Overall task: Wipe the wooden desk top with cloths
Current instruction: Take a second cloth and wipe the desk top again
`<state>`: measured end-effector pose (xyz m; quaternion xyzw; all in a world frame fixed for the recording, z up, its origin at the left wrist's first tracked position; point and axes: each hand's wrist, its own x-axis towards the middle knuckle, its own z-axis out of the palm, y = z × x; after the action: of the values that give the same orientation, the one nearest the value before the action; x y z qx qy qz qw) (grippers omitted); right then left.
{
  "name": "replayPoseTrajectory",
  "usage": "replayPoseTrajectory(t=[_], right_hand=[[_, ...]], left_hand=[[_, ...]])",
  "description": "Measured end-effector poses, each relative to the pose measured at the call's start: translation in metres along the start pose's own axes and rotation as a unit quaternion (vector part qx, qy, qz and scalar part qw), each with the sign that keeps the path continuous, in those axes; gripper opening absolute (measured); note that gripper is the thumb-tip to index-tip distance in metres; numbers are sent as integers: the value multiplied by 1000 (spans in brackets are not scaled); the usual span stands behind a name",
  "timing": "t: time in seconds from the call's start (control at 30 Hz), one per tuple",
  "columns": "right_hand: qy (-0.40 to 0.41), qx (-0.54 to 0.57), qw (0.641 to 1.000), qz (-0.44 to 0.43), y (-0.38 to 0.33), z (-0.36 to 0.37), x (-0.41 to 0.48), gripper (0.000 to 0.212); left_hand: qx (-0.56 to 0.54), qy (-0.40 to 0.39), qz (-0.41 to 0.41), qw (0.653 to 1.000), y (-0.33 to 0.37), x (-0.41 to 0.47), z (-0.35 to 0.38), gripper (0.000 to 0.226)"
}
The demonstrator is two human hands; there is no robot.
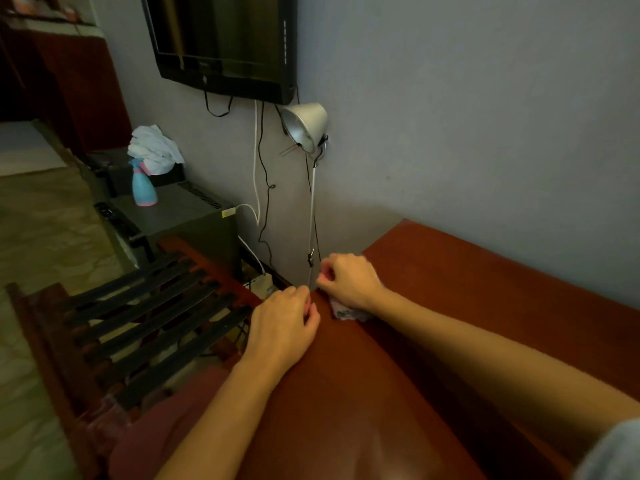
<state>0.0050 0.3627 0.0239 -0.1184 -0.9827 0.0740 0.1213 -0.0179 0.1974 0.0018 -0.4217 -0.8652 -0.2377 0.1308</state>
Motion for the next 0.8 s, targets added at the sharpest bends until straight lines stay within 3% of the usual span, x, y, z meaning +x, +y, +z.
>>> replayPoseTrajectory(t=[0.13, 0.33, 0.47, 0.63, 0.73, 0.8], right_hand=[[-40, 25, 996, -76, 14, -14, -38, 27], [-5, -23, 996, 89, 75, -19, 10, 25], [13, -50, 989, 138, 61, -6, 46, 28], [-4, -19, 999, 37, 13, -1, 16, 23], [-10, 14, 1000, -25, 19, -11, -17, 25], [-12, 10, 1000, -20, 36, -19, -30, 30]], left_hand=[[6, -3, 3, 1000, 0, -1, 0, 20], [6, -7, -6, 1000, 1, 1, 0, 19], [10, -12, -8, 1000, 3, 1, 0, 19], [52, -42, 9, 998, 8, 2, -6, 15], [56, -68, -11, 996, 19, 16, -7, 17], [47, -68, -26, 996, 32, 33, 1, 16]])
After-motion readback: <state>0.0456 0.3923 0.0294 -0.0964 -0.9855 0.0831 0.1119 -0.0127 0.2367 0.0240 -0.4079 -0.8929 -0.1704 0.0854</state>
